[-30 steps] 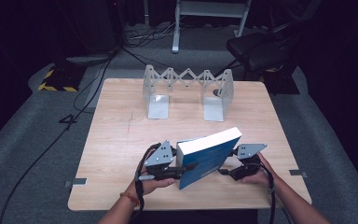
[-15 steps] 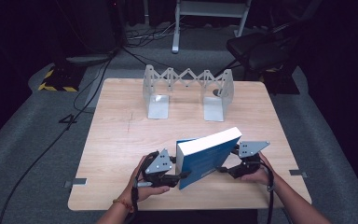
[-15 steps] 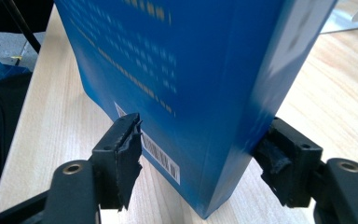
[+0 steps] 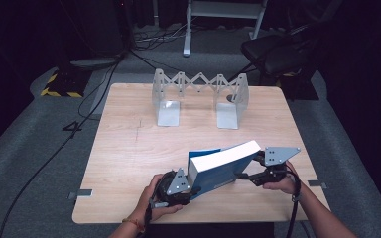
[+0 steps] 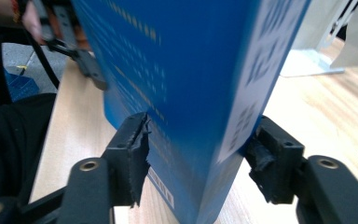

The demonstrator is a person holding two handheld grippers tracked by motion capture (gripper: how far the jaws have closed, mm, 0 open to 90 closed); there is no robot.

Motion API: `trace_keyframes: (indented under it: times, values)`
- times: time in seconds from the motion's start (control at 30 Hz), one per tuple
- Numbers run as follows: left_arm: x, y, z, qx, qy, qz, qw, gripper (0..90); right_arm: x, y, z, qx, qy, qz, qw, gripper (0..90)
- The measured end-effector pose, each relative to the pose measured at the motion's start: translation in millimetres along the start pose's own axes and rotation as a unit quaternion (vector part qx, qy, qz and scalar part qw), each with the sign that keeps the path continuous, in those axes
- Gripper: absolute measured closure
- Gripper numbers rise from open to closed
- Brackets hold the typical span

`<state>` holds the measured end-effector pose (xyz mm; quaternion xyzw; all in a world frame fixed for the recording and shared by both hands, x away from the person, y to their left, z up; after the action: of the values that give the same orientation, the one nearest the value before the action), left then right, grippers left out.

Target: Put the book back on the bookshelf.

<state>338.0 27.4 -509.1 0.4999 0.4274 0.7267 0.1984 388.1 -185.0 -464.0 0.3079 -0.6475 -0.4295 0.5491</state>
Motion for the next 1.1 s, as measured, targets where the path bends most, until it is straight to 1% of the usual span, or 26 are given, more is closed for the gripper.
trace_keyframes:
  times: [0.07,0.1,0.13,0.17,0.2,0.27,0.3,0.33,0.4,0.43,0.47,0.53,0.6,0.63,0.7,0.77,0.87,0.9,0.93,1.0,1.03,1.07,1.1]
  values:
    - [-0.4,-1.0,4.7,0.013,-0.002,-0.006,0.9999,53.6,3.0,4.2,3.0,0.011,0.000,-0.003,0.9999,46.1]
    - [-0.5,-1.3,6.1,0.013,0.001,-0.005,0.9999,53.2,3.6,6.1,5.0,0.014,-0.001,-0.003,0.9999,46.7]
    - [-0.7,-1.3,7.3,0.017,0.001,-0.007,0.9998,52.7,3.9,6.9,5.7,0.019,-0.003,-0.002,0.9998,47.2]
    - [-0.7,-1.3,7.3,0.017,0.001,-0.007,0.9998,52.1,3.9,6.9,5.7,0.019,-0.003,-0.002,0.9998,47.2]
    - [-0.7,-1.6,8.9,0.025,-0.005,-0.012,0.9996,52.1,4.4,7.5,7.3,0.021,-0.002,0.000,0.9998,47.7]
    - [-0.5,-1.2,11.0,0.030,-0.009,-0.015,0.9994,50.9,5.1,9.7,10.1,0.025,-0.001,0.004,0.9997,49.0]
    - [0.0,-0.6,13.2,0.031,-0.014,-0.017,0.9993,50.9,5.1,10.2,10.6,0.024,-0.002,0.006,0.9997,49.4]
    - [0.7,0.2,14.3,0.033,-0.015,-0.018,0.9992,50.9,4.3,11.7,10.6,0.022,-0.004,0.009,0.9997,49.5]
    - [5.1,4.5,16.7,0.042,-0.018,-0.031,0.9985,50.5,3.5,13.9,9.6,0.015,-0.005,0.006,0.9999,50.2]
    - [7.6,6.8,18.6,0.042,-0.017,-0.038,0.9982,50.3,3.2,14.9,8.7,0.007,-0.003,0.002,1.0000,50.3]
    - [8.7,7.8,19.5,0.042,-0.016,-0.040,0.9982,49.9,2.6,15.7,8.3,0.003,-0.002,0.000,1.0000,50.8]
    - [10.8,9.9,22.3,0.042,-0.012,-0.045,0.9980,49.3,1.1,16.5,7.7,0.001,-0.006,0.003,1.0000,50.8]
    - [12.4,10.3,28.4,0.051,-0.013,-0.054,0.9972,47.9,-0.2,18.2,7.8,-0.001,-0.009,0.002,1.0000,51.6]
    - [12.5,9.8,31.6,0.054,-0.010,-0.055,0.9970,46.9,-1.3,19.2,8.6,-0.009,-0.011,0.004,0.9999,52.2]
    - [13.7,10.5,37.3,0.056,0.002,-0.060,0.9966,44.6,-3.1,21.1,9.8,-0.010,-0.020,0.006,0.9997,53.9]
    - [15.2,11.5,41.3,0.064,0.006,-0.063,0.9959,41.8,-4.1,22.0,11.3,-0.013,-0.014,0.002,0.9998,56.0]
    - [16.7,13.1,43.0,0.055,0.011,-0.058,0.9968,41.0,-4.8,22.8,12.9,-0.011,-0.013,0.001,0.9998,56.7]
    - [18.7,14.9,43.3,0.058,0.010,-0.066,0.9961,40.9,-4.9,22.9,12.9,-0.009,-0.014,0.002,0.9999,56.6]
    - [22.1,17.2,45.1,0.061,0.012,-0.078,0.9951,40.8,-5.1,23.0,13.0,-0.007,-0.016,0.002,0.9998,56.5]
    - [27.8,19.8,47.1,0.070,0.013,-0.094,0.9930,40.7,-6.2,23.6,12.2,-0.009,-0.019,-0.001,0.9998,56.2]
    - [29.8,20.8,47.8,0.068,0.016,-0.094,0.9931,40.9,-7.2,24.3,12.0,-0.012,-0.021,-0.003,0.9997,55.9]
    - [32.2,21.9,48.3,0.062,0.019,-0.094,0.9934,41.0,-7.9,25.1,11.4,-0.011,-0.020,-0.005,0.9997,55.8]
    - [33.0,22.6,48.0,0.062,0.018,-0.096,0.9932,41.7,-8.8,26.5,11.9,-0.014,-0.015,-0.008,0.9998,55.4]
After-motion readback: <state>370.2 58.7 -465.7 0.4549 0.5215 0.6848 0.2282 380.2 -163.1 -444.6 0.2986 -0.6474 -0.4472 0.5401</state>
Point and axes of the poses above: each handheld gripper's, and its own axes: x roughly backward along the jaws, y roughly out of its top, z roughly to its left, the point moved 8 cm from there along -x, roughly forward along the jaws, and after that the axes turned 3 degrees about -x, right-handed, at the moved point
